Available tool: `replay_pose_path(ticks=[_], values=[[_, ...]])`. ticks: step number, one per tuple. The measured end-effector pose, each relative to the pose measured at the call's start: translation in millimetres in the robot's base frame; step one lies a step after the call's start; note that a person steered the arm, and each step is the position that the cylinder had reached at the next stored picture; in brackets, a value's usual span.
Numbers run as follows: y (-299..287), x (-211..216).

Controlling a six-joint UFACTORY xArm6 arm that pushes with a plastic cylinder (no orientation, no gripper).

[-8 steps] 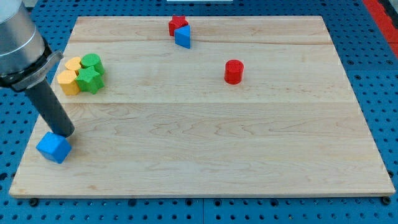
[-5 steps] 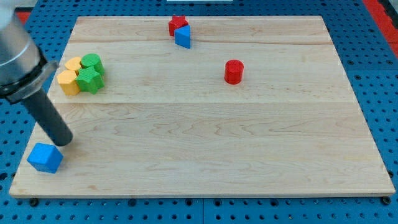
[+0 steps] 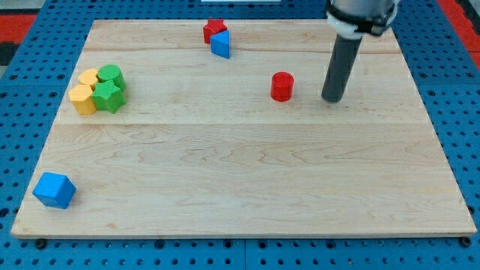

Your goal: Push the red circle closer to the blue cube

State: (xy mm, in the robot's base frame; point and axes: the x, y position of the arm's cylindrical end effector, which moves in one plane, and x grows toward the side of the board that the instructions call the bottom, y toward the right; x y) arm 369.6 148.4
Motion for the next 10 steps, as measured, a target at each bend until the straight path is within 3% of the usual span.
replay_pose_path(ticks=[1,3,4,6,9,10], values=[[-15.5,-27.4],[-111.1,-18.7],[-124.0,-4.6],[-123.0,46.8],[-41.6,89.5],[-56.1,107.4]])
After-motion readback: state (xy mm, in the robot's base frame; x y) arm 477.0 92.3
